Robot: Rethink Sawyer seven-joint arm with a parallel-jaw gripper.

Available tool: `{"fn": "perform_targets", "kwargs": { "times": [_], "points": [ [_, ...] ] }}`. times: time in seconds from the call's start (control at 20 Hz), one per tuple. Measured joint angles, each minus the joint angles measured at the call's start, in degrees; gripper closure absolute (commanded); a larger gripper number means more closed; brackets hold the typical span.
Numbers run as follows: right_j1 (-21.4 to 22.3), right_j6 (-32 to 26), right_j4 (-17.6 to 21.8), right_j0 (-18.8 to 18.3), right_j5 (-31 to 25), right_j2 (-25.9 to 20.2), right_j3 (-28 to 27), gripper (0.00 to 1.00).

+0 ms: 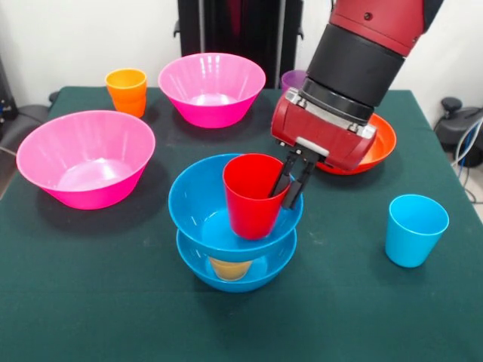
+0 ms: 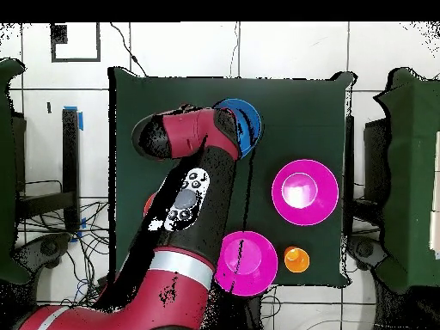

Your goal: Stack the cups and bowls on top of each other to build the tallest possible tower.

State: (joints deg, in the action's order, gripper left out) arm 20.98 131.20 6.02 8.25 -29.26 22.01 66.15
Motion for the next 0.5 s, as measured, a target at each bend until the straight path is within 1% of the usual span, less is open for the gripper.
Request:
{"fn": "perform_targets", "kwargs": {
  "times": [0.5],
  "points": [
    [0.02, 0.0, 0.0, 0.07, 3.15, 0.61, 3.46, 1.0]
  ]
}}
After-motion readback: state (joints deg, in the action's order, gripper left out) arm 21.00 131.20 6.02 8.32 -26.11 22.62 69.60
